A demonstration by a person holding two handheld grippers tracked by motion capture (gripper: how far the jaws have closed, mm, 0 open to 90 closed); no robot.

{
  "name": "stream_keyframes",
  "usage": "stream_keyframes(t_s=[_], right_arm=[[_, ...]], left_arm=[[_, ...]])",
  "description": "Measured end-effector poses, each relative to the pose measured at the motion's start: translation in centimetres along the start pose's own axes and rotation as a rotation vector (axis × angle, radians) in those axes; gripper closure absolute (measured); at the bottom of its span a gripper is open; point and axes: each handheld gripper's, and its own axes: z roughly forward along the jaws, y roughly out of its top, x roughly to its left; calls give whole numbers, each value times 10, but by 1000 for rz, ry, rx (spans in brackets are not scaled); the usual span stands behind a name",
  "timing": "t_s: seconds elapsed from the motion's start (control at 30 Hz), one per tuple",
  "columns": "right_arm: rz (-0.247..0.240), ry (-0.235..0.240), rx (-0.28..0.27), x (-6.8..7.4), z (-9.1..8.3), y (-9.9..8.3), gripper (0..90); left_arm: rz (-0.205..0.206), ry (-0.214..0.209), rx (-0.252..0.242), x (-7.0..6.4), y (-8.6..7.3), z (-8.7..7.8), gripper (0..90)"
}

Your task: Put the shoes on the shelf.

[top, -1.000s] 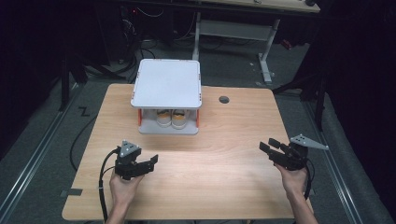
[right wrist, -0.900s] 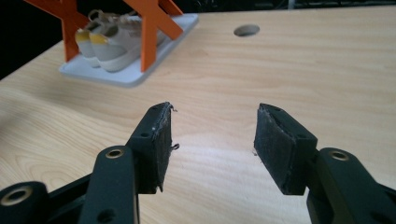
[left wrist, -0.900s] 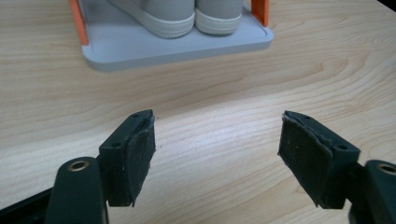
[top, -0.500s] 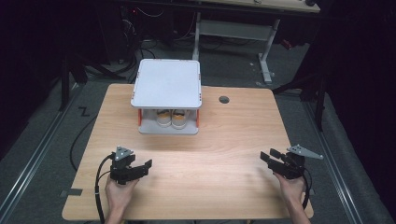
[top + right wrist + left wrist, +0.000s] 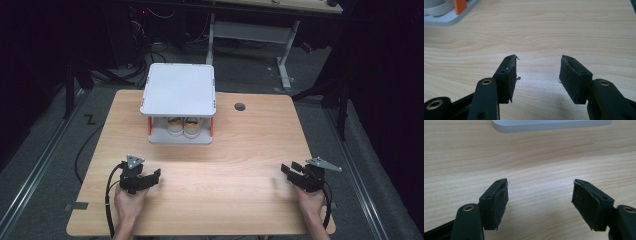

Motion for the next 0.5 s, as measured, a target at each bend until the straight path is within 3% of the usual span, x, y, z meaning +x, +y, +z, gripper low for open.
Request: stream_keyframes(t_s=[0.17, 0.5], right_arm=[[0, -33, 13, -3, 6, -4, 477], [-56, -95, 48, -2, 19, -8, 469]], left_arm=[[3, 29, -4, 2, 1, 4, 299], [16, 72, -3, 5, 3, 13, 301]])
